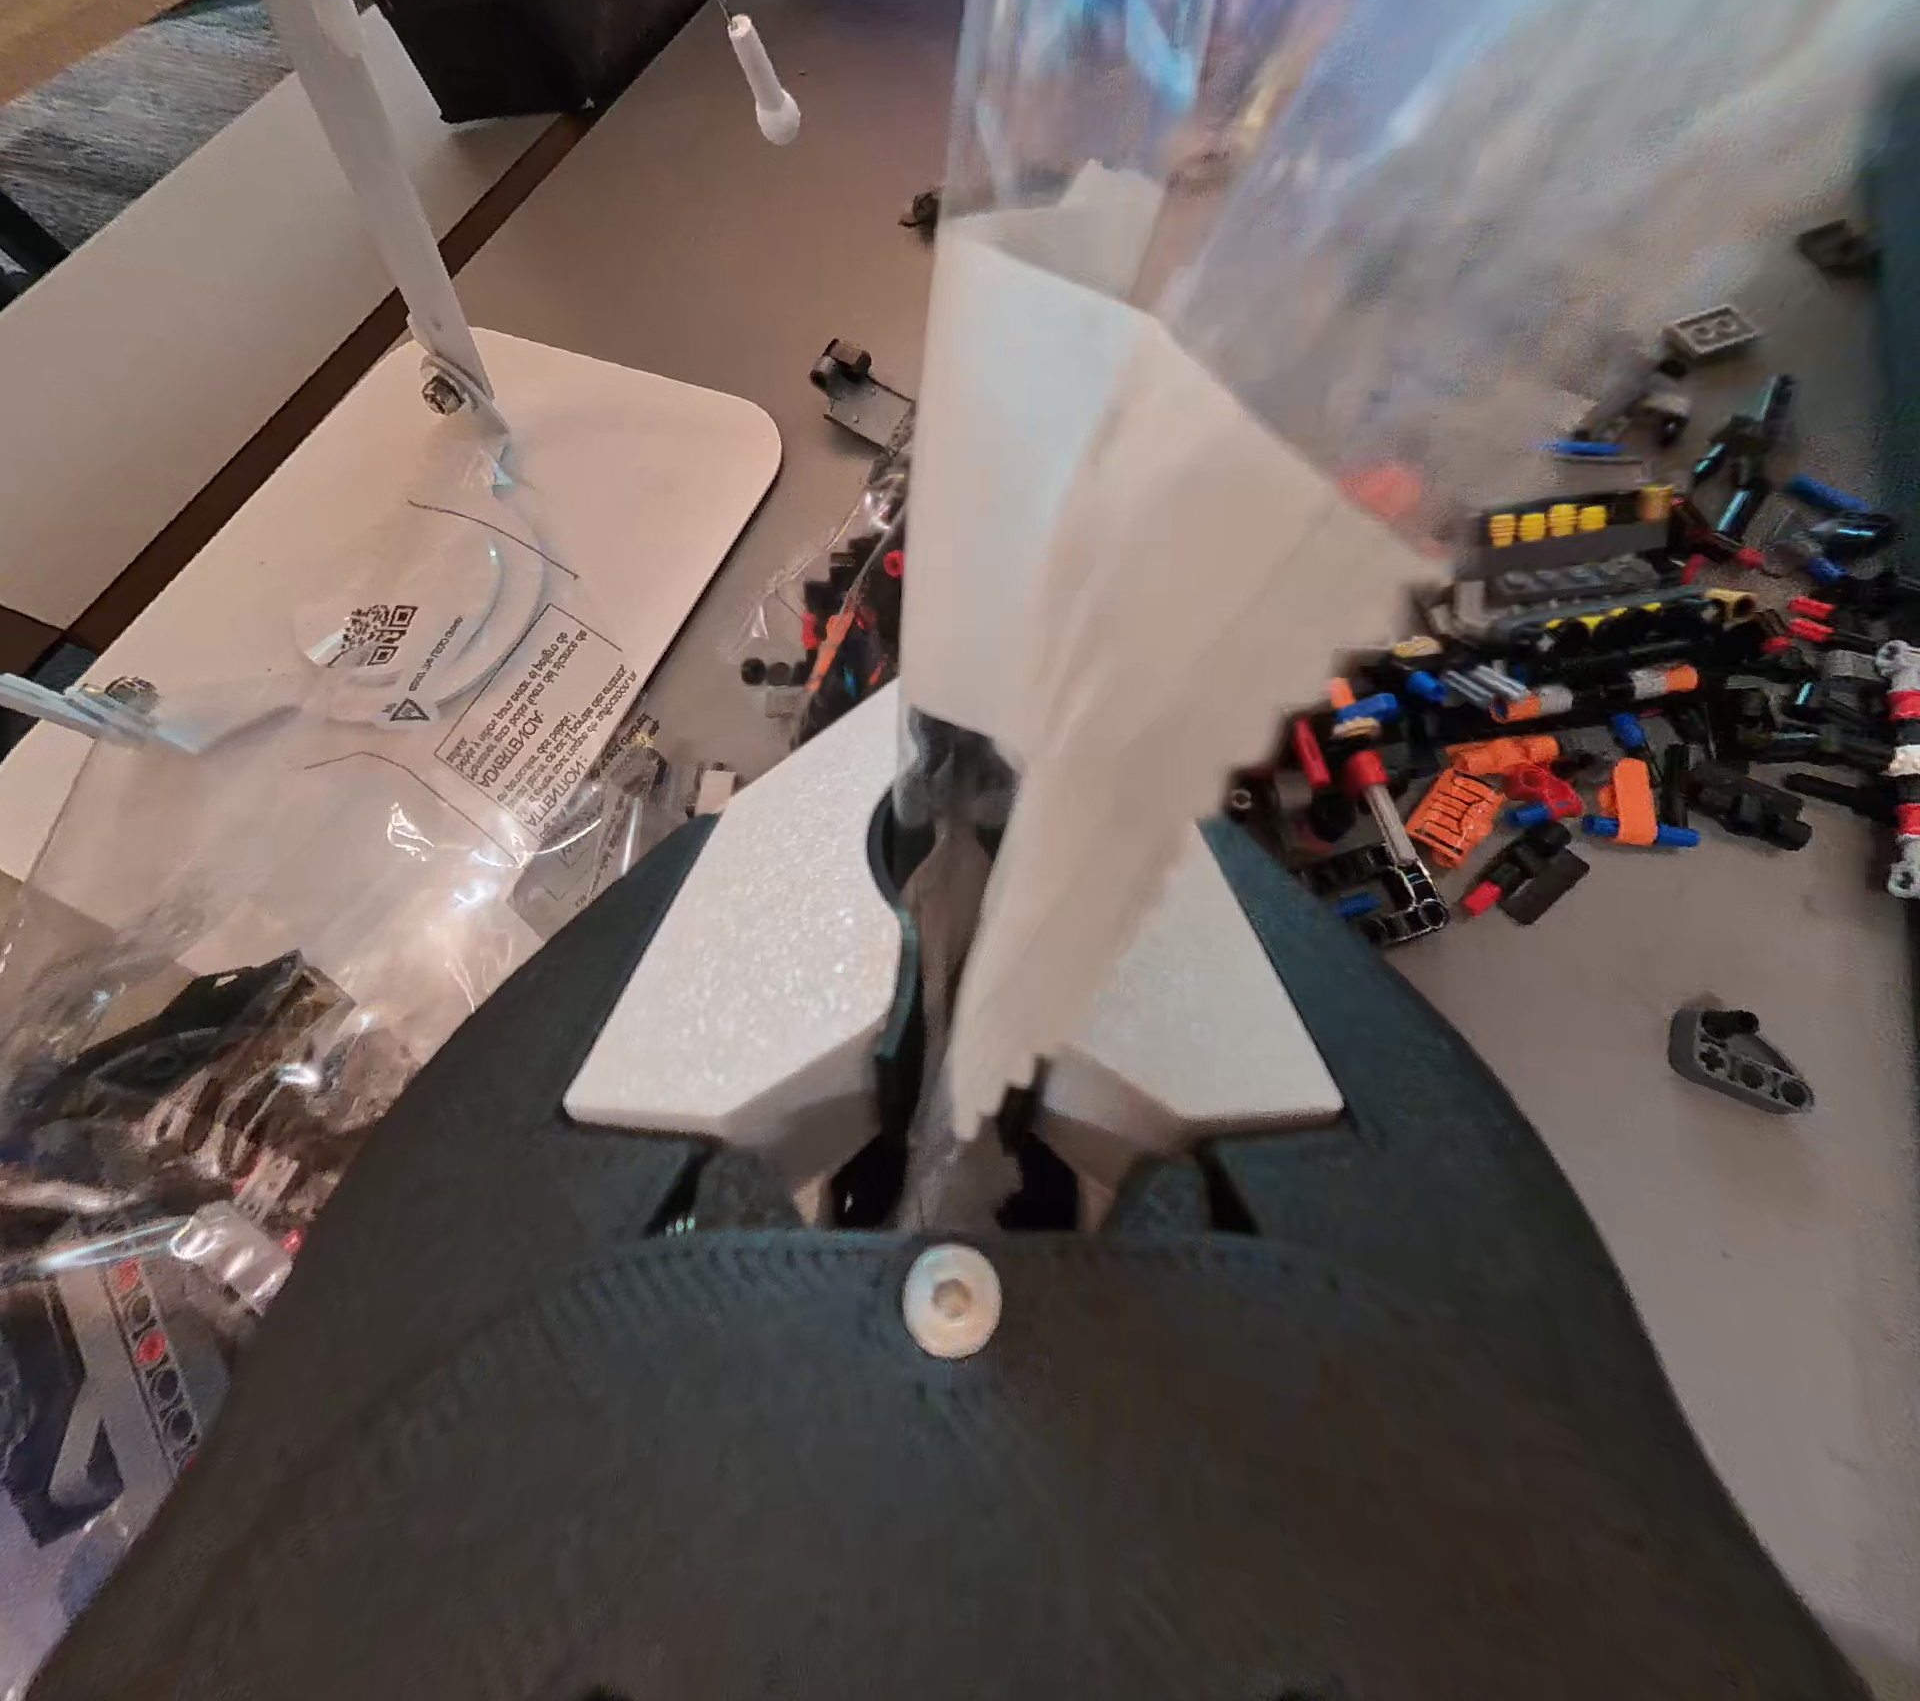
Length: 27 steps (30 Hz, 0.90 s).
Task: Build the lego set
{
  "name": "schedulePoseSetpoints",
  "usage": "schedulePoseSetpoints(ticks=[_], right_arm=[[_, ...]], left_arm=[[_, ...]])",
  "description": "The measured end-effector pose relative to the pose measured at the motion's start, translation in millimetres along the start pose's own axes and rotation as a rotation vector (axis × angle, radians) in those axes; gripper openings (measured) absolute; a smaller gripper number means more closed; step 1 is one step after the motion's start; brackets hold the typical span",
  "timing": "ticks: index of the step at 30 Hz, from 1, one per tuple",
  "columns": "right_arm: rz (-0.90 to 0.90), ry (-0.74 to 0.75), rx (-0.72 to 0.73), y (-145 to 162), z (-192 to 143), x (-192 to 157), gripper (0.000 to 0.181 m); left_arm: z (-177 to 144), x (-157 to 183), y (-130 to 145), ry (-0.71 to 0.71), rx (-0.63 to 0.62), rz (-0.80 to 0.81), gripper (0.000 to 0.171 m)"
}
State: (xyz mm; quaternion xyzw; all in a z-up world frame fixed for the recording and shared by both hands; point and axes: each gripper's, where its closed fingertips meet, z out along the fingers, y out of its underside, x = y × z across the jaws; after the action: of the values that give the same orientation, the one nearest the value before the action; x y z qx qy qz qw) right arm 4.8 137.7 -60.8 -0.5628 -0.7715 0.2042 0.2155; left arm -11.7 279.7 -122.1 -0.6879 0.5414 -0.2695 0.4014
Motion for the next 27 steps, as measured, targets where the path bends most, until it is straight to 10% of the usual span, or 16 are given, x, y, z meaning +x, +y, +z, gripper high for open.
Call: schedulePoseSetpoints(ticks=[27], right_arm=[[0.008,-0.103,-0.425,62,103,-15,0.022]], left_arm=[[1,-1,1,-0.002,-0.003,-0.005,0.0]])
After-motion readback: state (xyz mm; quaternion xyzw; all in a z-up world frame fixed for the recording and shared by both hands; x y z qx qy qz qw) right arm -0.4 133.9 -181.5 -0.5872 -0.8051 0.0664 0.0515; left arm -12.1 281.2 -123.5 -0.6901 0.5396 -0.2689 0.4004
